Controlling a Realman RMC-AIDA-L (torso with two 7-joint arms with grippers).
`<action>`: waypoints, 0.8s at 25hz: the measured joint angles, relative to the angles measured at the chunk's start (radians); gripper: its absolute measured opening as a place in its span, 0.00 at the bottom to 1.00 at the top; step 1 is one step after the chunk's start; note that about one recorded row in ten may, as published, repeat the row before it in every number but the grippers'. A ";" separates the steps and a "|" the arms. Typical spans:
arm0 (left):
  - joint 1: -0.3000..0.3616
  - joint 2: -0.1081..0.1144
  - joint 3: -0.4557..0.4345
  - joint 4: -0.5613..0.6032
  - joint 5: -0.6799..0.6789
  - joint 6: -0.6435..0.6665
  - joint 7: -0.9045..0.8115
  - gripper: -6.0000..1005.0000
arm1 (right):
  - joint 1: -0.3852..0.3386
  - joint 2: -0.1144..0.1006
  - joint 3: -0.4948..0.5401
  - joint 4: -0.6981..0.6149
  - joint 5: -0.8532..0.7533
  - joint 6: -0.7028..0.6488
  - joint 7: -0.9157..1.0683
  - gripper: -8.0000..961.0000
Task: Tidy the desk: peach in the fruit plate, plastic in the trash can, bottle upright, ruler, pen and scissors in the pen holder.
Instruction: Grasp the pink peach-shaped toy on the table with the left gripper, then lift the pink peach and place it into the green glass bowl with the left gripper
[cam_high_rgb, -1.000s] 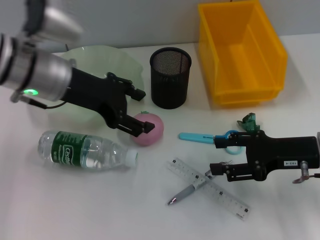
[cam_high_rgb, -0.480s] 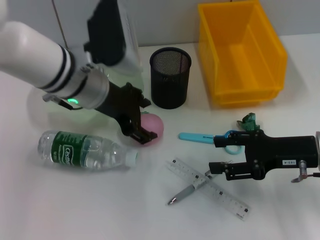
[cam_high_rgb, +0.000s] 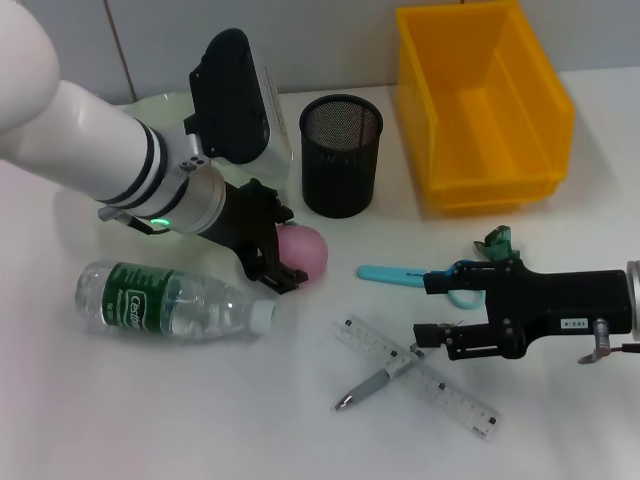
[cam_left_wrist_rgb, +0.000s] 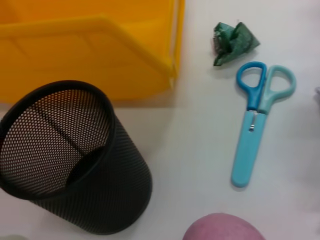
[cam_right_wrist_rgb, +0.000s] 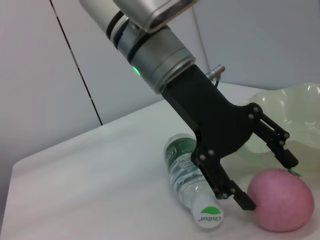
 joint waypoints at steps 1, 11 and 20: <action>0.002 0.000 0.004 -0.003 -0.001 -0.006 0.000 0.73 | 0.001 0.000 0.000 0.000 0.000 0.000 0.000 0.76; 0.013 -0.001 0.017 -0.009 -0.048 -0.008 0.002 0.72 | 0.003 0.001 0.000 0.000 0.002 0.000 0.000 0.75; 0.027 0.004 -0.015 0.012 -0.106 0.029 -0.015 0.41 | 0.003 0.001 -0.001 0.000 0.002 0.000 0.000 0.74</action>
